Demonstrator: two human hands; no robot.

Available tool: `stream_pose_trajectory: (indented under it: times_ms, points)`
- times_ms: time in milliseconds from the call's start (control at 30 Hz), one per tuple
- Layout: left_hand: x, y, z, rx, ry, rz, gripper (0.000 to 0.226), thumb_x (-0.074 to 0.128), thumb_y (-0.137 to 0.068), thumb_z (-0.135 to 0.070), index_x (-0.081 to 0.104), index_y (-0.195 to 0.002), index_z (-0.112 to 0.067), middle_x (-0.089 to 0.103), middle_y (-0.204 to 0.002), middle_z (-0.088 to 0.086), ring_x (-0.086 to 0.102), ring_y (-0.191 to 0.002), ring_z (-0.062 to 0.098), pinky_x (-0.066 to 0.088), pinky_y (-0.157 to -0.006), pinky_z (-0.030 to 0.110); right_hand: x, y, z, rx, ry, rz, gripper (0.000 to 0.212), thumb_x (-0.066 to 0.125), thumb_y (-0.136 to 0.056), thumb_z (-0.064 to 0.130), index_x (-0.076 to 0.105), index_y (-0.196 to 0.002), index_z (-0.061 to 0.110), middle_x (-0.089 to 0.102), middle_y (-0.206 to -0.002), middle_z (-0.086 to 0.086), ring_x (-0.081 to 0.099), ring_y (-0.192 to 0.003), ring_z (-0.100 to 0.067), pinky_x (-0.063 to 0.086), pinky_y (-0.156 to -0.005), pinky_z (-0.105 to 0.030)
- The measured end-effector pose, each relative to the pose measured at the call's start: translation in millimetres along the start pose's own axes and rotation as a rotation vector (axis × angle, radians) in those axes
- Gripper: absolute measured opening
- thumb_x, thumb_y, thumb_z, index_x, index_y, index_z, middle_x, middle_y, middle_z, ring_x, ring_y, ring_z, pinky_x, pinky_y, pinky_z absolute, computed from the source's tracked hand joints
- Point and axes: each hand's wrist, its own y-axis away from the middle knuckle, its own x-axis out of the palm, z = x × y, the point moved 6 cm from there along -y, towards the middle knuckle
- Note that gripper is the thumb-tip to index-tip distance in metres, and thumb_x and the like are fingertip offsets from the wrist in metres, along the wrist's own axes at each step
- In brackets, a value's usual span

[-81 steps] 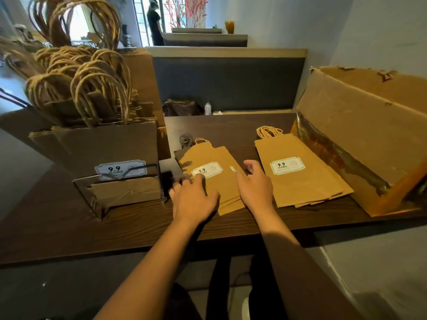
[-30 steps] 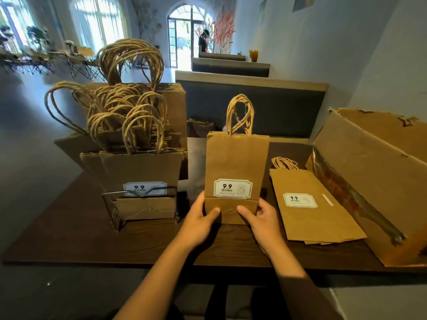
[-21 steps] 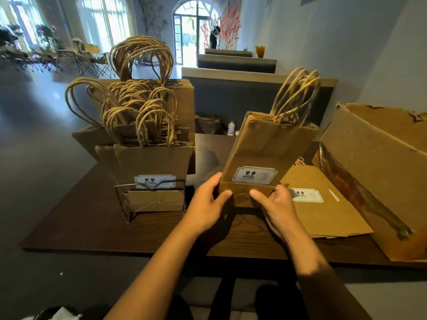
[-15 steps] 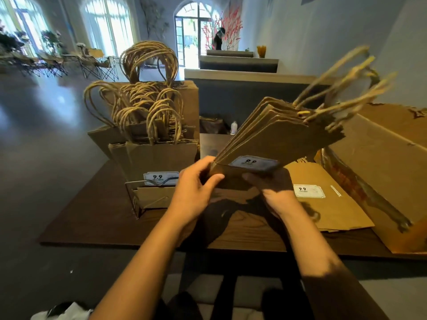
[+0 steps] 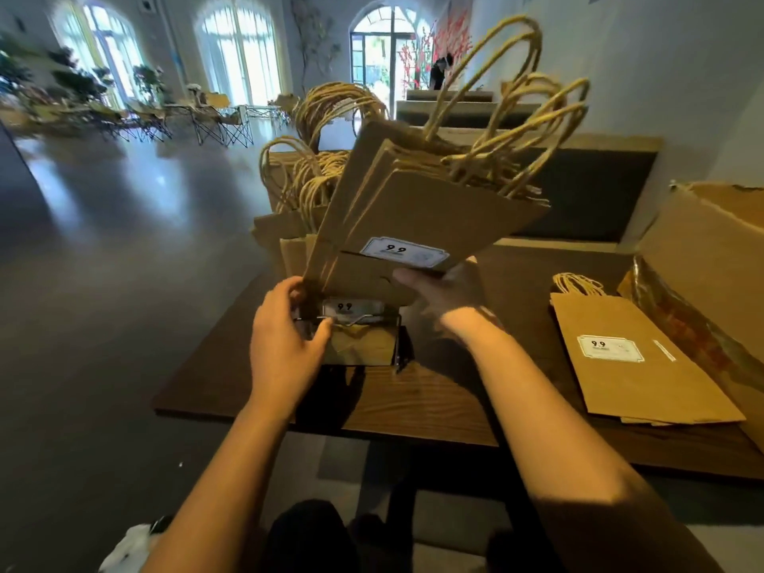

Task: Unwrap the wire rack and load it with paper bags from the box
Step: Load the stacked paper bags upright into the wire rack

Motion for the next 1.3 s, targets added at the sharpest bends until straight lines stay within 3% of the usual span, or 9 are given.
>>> stream_pose_trajectory:
  times_ms: [100,267,500,600,733,800,1000,1200,1300]
  points:
    - [18,4,24,-0.086,-0.013,0.089,0.083,0.087,-0.078,-0.019,0.037,-0.143,-0.032,0.058,-0.129,-0.009,0.052,-0.122,0.010,0.050,-0.099,0.033,13,-2,12,-0.124,0.039,-0.006,0.027,0.081,-0.083,0.041,0.061,-0.069,0.029,0.064,-0.056,0.021,0.061,-0.058,0.007,0.043,-0.054,-0.010]
    - [39,12,57,-0.173,-0.071,0.044,0.054,0.088,-0.076,-0.021,0.044,-0.106,-0.030,0.059,-0.106,-0.008,0.061,-0.102,0.017,0.059,-0.083,0.045,24,-13,7,-0.035,-0.018,0.050,0.049,0.081,-0.083,0.040,0.062,-0.122,0.017,0.058,-0.110,0.008,0.059,-0.111,-0.014,0.048,-0.089,-0.032]
    - [47,18,78,-0.243,-0.074,-0.051,0.041,0.085,-0.080,-0.022,0.045,-0.085,-0.027,0.054,-0.083,-0.010,0.055,-0.083,0.014,0.043,-0.062,0.027,38,-23,-15,-0.017,-0.076,0.183,0.021,0.082,-0.084,0.017,0.070,-0.099,0.024,0.075,-0.099,0.010,0.072,-0.101,-0.011,0.057,-0.087,-0.027]
    - [47,20,83,-0.251,0.041,-0.058,0.047,0.087,-0.077,-0.021,0.046,-0.100,-0.028,0.055,-0.103,-0.009,0.060,-0.091,0.011,0.056,-0.073,0.033,45,-27,-34,0.066,-0.123,0.227,0.011,0.073,-0.091,0.011,0.070,-0.100,0.017,0.077,-0.103,0.002,0.072,-0.106,-0.015,0.056,-0.095,-0.033]
    - [48,20,79,-0.157,0.126,0.049,0.088,0.092,-0.071,-0.024,0.034,-0.137,-0.029,0.034,-0.134,-0.013,0.049,-0.117,0.001,0.046,-0.096,0.016,60,-29,-66,0.226,-0.345,0.286,0.078,0.087,-0.080,0.031,0.048,-0.142,0.005,0.061,-0.140,-0.013,0.060,-0.127,-0.024,0.054,-0.101,-0.042]
    - [48,19,78,-0.124,0.117,0.080,0.085,0.091,-0.072,-0.028,0.039,-0.139,-0.028,0.040,-0.133,-0.013,0.048,-0.125,0.006,0.046,-0.104,0.025,67,-29,-81,0.257,-0.446,0.317,0.101,0.092,-0.071,0.041,0.038,-0.147,0.002,0.054,-0.147,-0.017,0.056,-0.132,-0.027,0.050,-0.107,-0.045]
    - [39,28,67,-0.135,0.072,-0.057,0.053,0.080,-0.084,-0.020,0.054,-0.130,-0.019,0.056,-0.122,-0.007,0.056,-0.112,0.006,0.056,-0.095,0.037,78,-6,-70,0.138,-0.658,0.125,0.014,0.055,-0.101,0.005,0.063,-0.111,0.009,0.071,-0.117,-0.013,0.060,-0.125,-0.029,0.043,-0.113,-0.046]
    - [38,33,68,-0.166,0.091,-0.066,0.046,0.075,-0.089,-0.023,0.054,-0.129,-0.022,0.062,-0.119,-0.007,0.062,-0.110,0.011,0.057,-0.093,0.041,73,9,-77,-0.048,-0.228,-0.112,0.015,0.065,-0.098,0.035,0.068,-0.088,0.025,0.069,-0.070,0.015,0.066,-0.075,-0.002,0.049,-0.067,-0.018]
    - [34,32,67,-0.196,0.076,-0.090,0.036,0.074,-0.091,-0.024,0.055,-0.121,-0.025,0.065,-0.111,-0.010,0.065,-0.101,0.009,0.059,-0.088,0.042,63,13,-84,-0.056,-0.232,-0.197,0.029,0.075,-0.088,0.044,0.067,-0.105,0.021,0.073,-0.094,0.012,0.068,-0.091,-0.005,0.051,-0.076,-0.022]
